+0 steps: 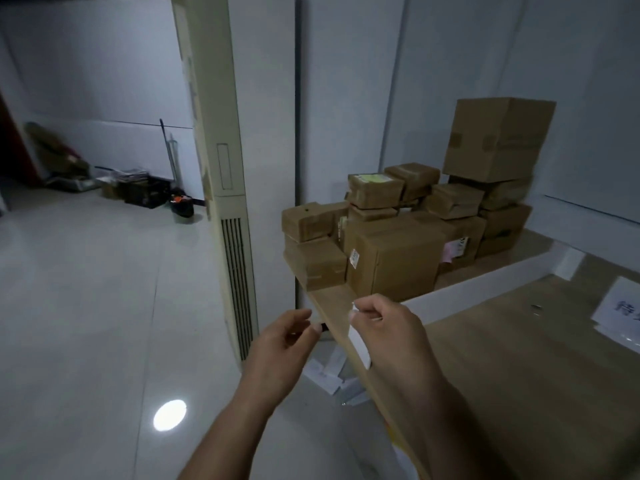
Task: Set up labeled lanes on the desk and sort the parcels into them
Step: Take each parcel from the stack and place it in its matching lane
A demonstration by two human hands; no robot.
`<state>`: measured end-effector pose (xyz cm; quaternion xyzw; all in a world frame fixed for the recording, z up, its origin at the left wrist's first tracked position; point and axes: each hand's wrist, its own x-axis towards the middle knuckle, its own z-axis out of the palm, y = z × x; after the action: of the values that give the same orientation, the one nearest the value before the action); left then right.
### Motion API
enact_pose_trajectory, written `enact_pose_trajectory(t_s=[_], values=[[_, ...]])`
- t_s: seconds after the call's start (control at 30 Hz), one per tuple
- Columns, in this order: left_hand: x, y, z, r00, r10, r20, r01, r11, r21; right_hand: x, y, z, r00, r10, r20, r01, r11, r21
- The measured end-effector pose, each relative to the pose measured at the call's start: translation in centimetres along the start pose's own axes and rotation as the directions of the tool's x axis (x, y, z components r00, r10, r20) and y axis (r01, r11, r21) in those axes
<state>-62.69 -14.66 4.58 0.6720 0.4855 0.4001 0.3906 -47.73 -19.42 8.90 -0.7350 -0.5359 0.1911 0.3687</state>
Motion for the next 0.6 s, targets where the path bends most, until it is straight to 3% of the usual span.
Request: enact_pose_trajectory(t_s=[0.27,0.6], values=[[16.2,-1.9,1.0,0.996,0.013,0.087,-0.021,0.995,0.096,15.4,0.6,4.0,0.997,0.063,-0.046,-0.055,0.986,0.156],[33.5,-4.7,0.6,0.996,-0.025,0.090,0.017,0.996,0.088,32.6,-0.5,8.5,0.994,0.097,-0.048,-0.090,0.986,0.141]])
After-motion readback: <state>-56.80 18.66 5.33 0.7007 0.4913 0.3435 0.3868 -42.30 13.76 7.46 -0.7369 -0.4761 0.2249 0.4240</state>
